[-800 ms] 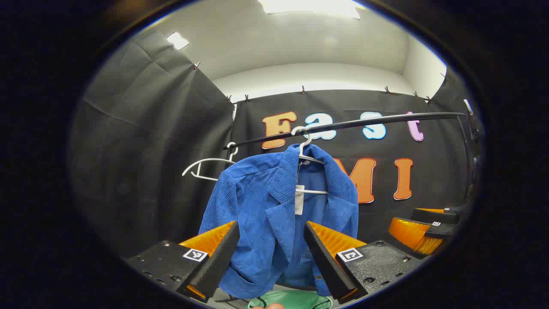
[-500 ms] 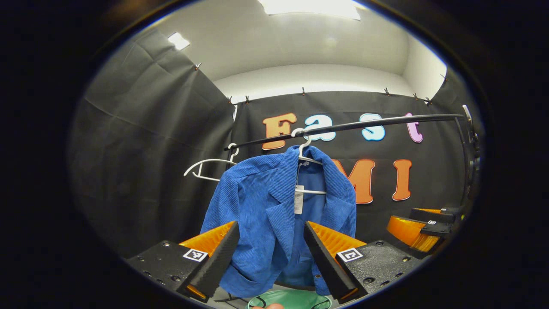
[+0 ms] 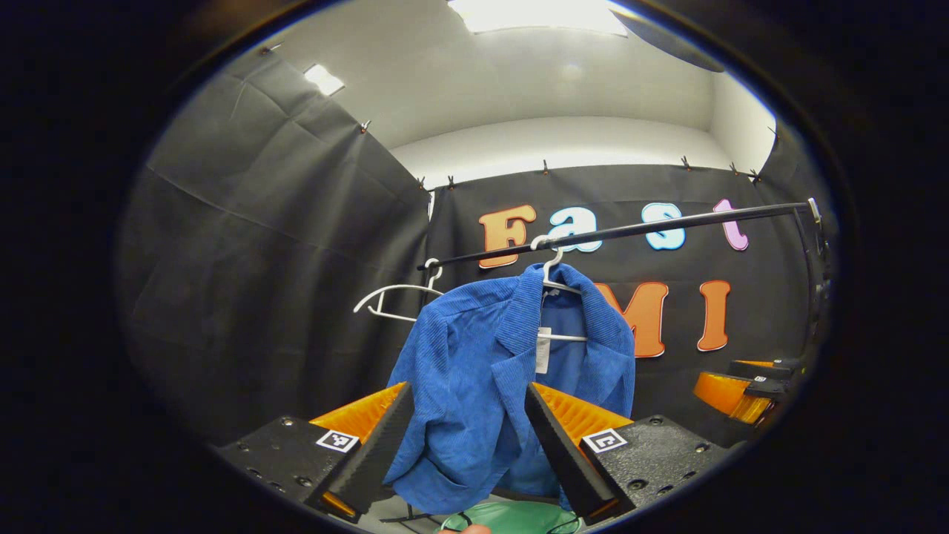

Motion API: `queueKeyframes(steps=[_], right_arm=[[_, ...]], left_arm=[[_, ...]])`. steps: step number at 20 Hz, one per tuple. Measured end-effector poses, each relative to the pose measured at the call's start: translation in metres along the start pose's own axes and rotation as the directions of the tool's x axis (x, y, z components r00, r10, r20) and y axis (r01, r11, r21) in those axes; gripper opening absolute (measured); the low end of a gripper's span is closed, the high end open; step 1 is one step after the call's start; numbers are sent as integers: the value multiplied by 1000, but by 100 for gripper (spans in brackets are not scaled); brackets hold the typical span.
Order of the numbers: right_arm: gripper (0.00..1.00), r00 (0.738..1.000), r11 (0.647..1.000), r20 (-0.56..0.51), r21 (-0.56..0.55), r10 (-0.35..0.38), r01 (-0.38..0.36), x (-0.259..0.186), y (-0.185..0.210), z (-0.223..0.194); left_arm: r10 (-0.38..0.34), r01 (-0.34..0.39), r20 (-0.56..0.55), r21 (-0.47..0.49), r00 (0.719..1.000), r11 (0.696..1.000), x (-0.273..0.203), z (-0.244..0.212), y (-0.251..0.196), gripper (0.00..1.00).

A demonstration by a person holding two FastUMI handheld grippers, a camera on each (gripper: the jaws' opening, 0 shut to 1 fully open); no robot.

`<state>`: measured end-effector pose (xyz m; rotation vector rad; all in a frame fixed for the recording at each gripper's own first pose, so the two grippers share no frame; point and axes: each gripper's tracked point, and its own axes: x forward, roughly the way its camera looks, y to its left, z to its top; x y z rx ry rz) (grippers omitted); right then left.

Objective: Grasp the clothes on the hanger with both hands and then place them into the laundry hamper below.

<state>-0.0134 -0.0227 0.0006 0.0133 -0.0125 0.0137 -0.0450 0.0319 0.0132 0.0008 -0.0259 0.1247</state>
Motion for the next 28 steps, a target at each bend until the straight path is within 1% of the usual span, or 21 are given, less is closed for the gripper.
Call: queueKeyframes(steps=[2,3,5,6,7,8,10,11,13,15,18,19,20,21,22,23,25,26,27,28], right_arm=[[99,1000,1000,-3,5,2,-2,2,0,-1],[99,1000,1000,-8,11,4,-4,3,0,-2],[99,1000,1000,-17,23,16,-15,6,4,-6],[100,1000,1000,-18,24,19,-18,7,5,-7],[99,1000,1000,-19,23,20,-20,11,6,-8],[99,999,999,-22,24,24,-24,14,8,-9],[99,999,999,-32,31,44,-43,26,18,-11],[99,998,998,-34,33,52,-51,34,23,-12],[99,998,999,-30,15,49,-49,61,30,-14],[99,998,999,-50,-5,41,-41,95,37,-24],[100,995,999,-90,25,33,-30,141,51,-47],[99,994,1000,-107,24,19,-16,157,53,-57],[99,990,1000,-137,26,-4,8,171,53,-71],[99,985,999,-171,38,-30,37,186,52,-87],[100,979,996,-193,60,-60,73,200,47,-99],[100,970,989,-217,80,-107,127,211,37,-110],[99,956,972,-232,108,-180,209,222,14,-119],[99,950,965,-237,112,-204,235,225,3,-120],[99,950,964,-232,117,-209,240,224,-5,-117],[98,952,963,-215,113,-218,246,222,-12,-109]], left_arm=[[11,-12,-10,-10,1000,1000,-4,-2,2,95],[19,-20,-17,-19,1000,1000,-5,-4,4,92],[38,-39,-24,-28,999,999,-9,-6,12,92],[47,-48,-25,-24,999,999,-12,-6,16,95],[56,-57,-25,-14,998,998,-13,-6,20,95],[67,-67,-25,-4,997,998,-13,-5,26,91],[80,-80,-20,3,997,997,-19,-2,33,91],[86,-86,-19,-1,996,996,-21,-1,37,94],[82,-83,-27,-11,996,997,-26,-2,42,95],[76,-76,-37,-14,996,997,-31,-5,46,95],[58,-59,-50,-26,997,998,-38,-8,56,95],[53,-55,-58,-32,997,998,-41,-10,61,98],[49,-52,-69,-39,996,998,-44,-13,66,98],[46,-49,-78,-44,996,998,-46,-15,72,95],[43,-47,-85,-49,995,998,-49,-16,79,98],[39,-44,-92,-52,995,998,-52,-18,86,95],[41,-46,-101,-47,994,998,-54,-22,100,95],[54,-58,-110,-34,992,998,-55,-25,109,92],[72,-75,-118,-19,990,997,-55,-27,116,91],[88,-90,-122,-8,989,996,-56,-28,120,95]])
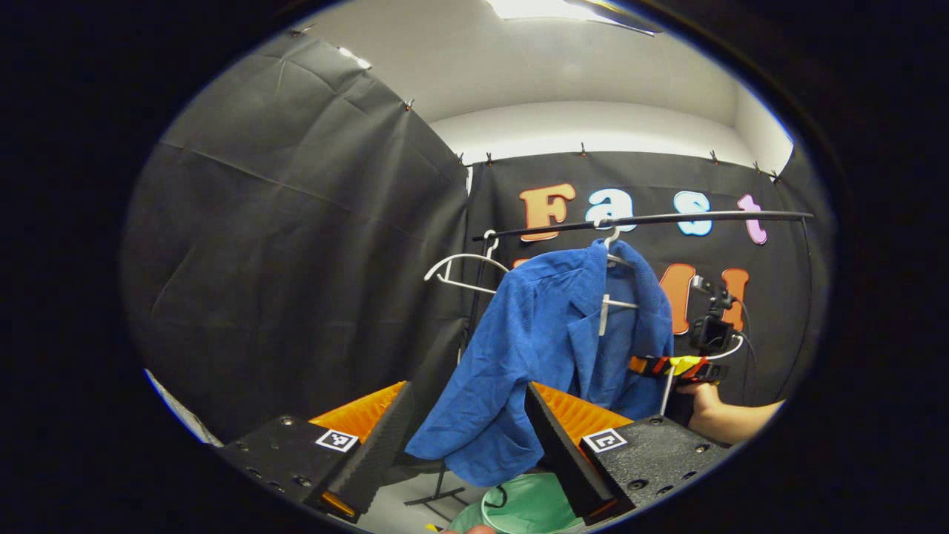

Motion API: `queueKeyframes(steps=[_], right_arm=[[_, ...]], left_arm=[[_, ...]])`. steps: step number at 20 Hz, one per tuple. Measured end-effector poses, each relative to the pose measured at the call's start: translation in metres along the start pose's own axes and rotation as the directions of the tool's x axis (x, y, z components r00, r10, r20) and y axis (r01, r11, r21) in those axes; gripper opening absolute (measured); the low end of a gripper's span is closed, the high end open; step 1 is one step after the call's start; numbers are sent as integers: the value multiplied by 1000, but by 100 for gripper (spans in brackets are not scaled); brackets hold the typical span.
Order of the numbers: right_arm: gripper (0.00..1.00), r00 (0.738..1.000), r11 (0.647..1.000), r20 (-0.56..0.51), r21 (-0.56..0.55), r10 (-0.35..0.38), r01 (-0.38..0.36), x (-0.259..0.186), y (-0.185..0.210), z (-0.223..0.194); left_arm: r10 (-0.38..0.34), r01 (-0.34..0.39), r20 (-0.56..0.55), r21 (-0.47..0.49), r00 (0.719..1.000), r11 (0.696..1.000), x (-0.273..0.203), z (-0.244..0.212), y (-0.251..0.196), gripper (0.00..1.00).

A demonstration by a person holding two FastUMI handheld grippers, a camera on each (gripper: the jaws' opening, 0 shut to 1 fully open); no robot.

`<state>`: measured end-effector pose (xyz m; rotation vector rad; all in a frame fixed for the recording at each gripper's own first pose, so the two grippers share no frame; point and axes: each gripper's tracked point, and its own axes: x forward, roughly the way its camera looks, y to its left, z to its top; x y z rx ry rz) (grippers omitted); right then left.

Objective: Grasp the clothes on the hanger with both hands and then place them into the laundry hamper below.

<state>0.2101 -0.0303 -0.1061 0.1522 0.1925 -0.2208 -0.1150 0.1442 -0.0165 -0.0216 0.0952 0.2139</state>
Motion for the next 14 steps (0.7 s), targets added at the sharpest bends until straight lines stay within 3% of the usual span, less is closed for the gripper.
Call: queueKeyframes(steps=[4,5,6,9,14], right_arm=[[33,996,998,89,-56,-20,25,-11,-27,32],[17,994,998,105,-65,-9,15,-18,-32,38],[8,992,997,122,-74,19,-10,-25,-33,44],[8,979,989,153,-83,133,-121,-48,-32,61],[8,931,973,293,-148,217,-180,-105,-48,118]], left_arm=[[56,-56,-4,9,998,998,8,-7,-5,91],[66,-66,-9,6,998,998,10,-9,-11,95],[63,-63,-9,-2,998,998,14,-9,-21,95],[8,-8,-12,-26,1000,1000,28,-14,-59,92],[-110,108,-36,-51,993,993,68,-26,-134,92]])
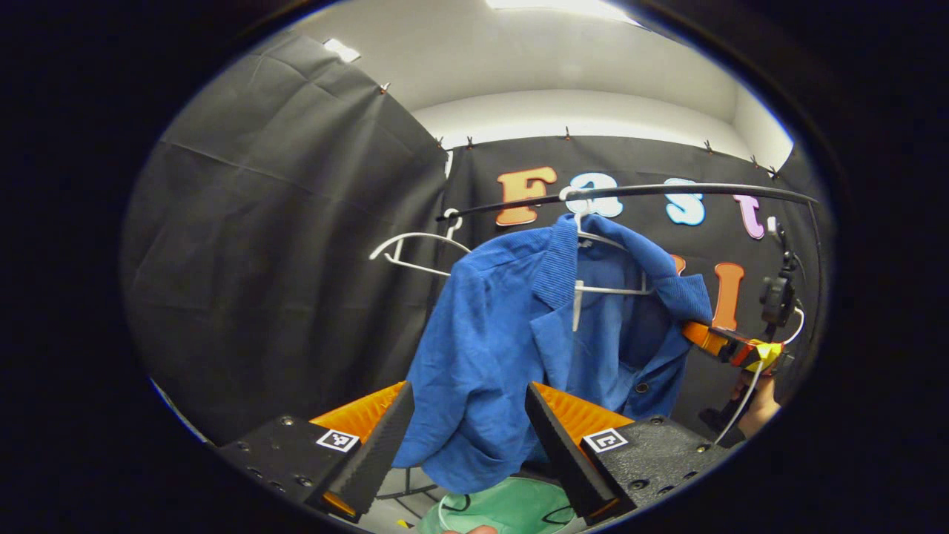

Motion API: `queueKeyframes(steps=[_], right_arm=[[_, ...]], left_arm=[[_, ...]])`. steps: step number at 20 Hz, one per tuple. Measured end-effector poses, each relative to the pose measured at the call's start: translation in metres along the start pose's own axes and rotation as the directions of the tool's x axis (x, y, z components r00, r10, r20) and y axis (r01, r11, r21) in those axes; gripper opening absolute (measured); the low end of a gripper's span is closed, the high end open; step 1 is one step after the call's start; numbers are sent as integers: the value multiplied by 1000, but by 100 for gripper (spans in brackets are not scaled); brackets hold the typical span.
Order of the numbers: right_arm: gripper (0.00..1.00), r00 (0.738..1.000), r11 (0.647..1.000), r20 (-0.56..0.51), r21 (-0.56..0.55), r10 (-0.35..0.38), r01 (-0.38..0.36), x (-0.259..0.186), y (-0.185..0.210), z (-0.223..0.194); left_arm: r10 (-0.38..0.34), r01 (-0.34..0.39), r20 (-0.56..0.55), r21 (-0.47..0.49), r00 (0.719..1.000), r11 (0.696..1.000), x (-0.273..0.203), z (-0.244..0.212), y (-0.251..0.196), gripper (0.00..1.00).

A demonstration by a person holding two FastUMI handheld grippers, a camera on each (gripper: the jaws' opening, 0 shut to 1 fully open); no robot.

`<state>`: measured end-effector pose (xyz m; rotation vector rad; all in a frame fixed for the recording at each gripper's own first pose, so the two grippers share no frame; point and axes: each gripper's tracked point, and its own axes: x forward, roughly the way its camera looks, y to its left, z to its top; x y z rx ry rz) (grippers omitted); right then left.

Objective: Grasp the clothes on the hanger with both hands and then place them into the laundry hamper below.

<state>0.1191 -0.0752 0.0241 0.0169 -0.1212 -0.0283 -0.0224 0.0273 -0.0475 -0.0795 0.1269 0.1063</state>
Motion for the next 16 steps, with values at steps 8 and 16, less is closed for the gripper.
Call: queueKeyframes(steps=[8,16], right_arm=[[7,982,990,134,18,134,-137,-41,2,75],[7,974,983,144,22,177,-182,-63,17,87]], left_arm=[[-88,91,54,-50,995,995,113,-2,-109,92],[81,-93,146,76,986,993,177,-11,-81,91]])
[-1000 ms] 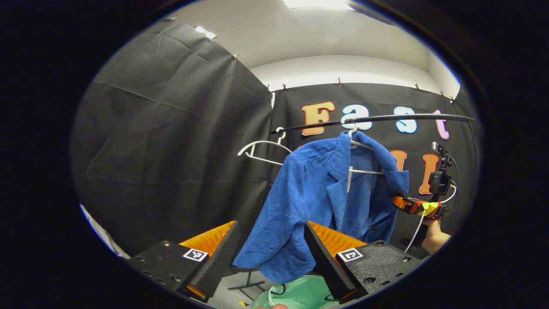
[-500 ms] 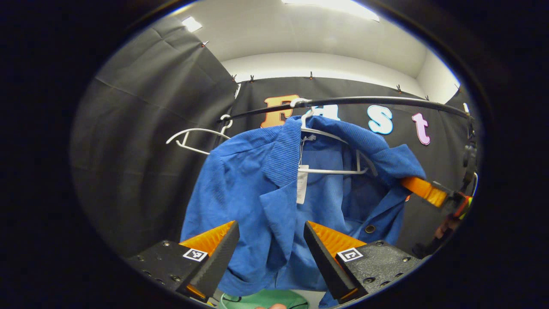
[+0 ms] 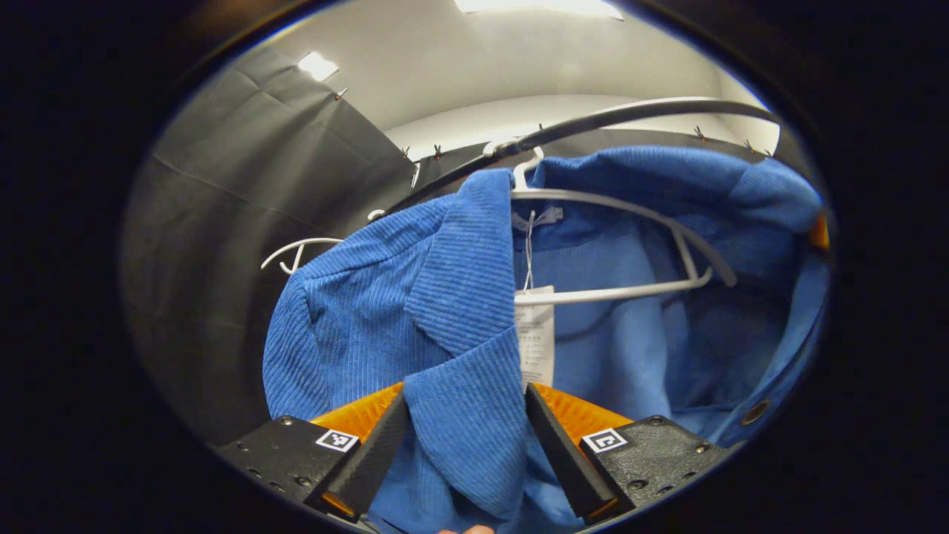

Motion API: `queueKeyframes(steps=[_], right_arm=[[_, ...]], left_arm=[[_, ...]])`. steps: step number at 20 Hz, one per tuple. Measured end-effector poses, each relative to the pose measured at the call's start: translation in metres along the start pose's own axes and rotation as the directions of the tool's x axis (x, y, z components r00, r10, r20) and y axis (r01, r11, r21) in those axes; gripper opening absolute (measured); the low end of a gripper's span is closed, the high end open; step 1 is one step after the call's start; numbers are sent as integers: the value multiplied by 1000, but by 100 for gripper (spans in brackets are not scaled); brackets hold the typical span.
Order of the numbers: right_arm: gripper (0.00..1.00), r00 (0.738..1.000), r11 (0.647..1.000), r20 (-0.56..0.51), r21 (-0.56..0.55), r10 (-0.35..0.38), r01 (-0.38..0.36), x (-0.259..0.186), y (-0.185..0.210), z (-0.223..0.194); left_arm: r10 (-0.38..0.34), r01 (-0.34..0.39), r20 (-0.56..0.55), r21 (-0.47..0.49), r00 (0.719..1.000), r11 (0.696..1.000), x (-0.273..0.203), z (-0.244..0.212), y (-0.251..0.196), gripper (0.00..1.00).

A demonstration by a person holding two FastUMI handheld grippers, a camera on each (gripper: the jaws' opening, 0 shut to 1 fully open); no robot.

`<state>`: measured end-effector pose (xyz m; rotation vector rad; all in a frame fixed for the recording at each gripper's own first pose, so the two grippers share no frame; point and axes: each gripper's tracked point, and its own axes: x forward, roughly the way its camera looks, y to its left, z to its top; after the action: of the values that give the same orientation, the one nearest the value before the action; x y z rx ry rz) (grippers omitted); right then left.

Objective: Grasp the clothes on the hanger with both hands and then place them into the laundry hamper below.

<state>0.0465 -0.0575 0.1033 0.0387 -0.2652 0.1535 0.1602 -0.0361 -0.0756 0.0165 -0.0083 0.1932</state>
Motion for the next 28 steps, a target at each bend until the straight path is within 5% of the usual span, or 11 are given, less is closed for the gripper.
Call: queueKeyframes(steps=[3,5,9,19,22,26,28], right_arm=[[7,1000,1000,-15,1,-14,14,1,5,-6],[7,999,1000,-31,-4,-30,30,4,5,-12],[7,997,998,-54,-14,-63,63,0,4,-24],[7,989,988,-20,-69,-143,142,12,8,-26],[7,987,984,-15,-83,-160,158,11,8,-26],[7,988,985,-10,-80,-156,155,10,14,-25],[7,987,984,-16,-80,-162,161,11,11,-28]], left_arm=[[134,-139,53,125,990,982,9,-12,42,91],[121,-125,33,187,992,974,6,-23,52,96],[34,-43,41,255,999,966,-13,-9,65,5],[135,-160,117,234,984,959,-2,120,179,9],[103,-158,199,282,974,946,16,166,192,7],[8,-59,205,242,979,968,44,212,194,5],[-54,-15,223,297,973,955,55,228,194,9]])
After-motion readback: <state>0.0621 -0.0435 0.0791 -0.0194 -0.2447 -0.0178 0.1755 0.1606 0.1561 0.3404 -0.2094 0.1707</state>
